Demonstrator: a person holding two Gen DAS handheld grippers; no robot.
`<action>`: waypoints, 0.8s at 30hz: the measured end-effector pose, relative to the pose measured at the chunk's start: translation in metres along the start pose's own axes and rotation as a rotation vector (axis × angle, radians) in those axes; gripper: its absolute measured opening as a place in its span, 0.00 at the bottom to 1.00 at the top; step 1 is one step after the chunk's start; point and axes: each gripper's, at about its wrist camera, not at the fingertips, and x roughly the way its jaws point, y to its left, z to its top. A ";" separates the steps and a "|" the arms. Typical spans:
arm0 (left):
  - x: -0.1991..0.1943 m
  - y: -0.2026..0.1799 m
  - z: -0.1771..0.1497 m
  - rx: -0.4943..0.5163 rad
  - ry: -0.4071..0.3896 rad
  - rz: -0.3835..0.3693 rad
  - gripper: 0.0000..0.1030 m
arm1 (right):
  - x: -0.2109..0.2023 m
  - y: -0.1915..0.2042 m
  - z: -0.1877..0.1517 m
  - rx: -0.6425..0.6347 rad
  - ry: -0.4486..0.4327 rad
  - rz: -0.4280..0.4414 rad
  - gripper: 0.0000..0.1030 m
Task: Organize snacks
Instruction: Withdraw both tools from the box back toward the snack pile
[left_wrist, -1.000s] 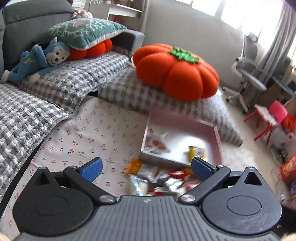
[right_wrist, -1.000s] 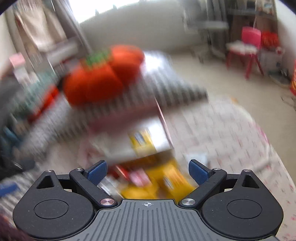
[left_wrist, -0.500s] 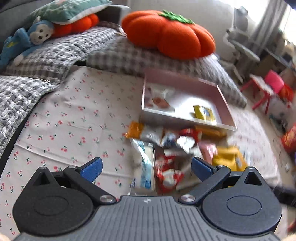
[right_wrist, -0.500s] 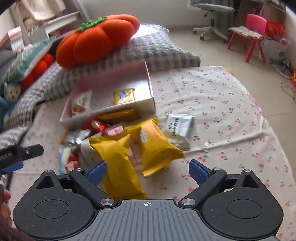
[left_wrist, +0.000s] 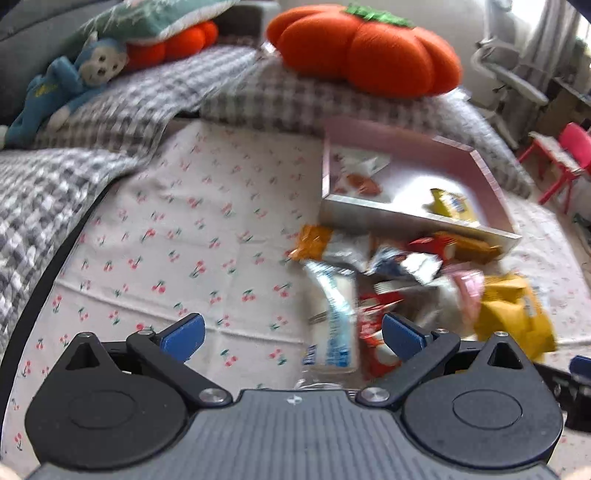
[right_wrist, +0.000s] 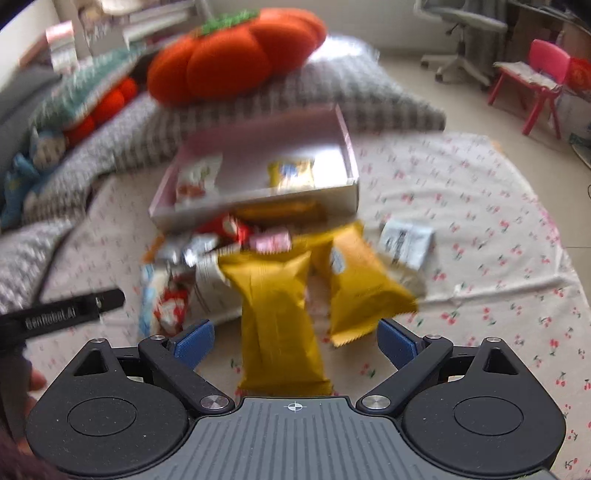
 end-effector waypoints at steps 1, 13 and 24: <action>0.005 0.001 -0.001 -0.001 0.011 0.008 0.98 | 0.002 0.004 -0.001 -0.019 0.001 -0.002 0.94; 0.024 0.009 -0.006 -0.013 0.067 -0.004 0.99 | 0.018 0.010 -0.004 0.001 0.031 -0.025 0.91; 0.056 0.001 -0.008 -0.026 0.121 -0.042 0.98 | 0.035 0.006 -0.001 0.023 0.051 -0.044 0.70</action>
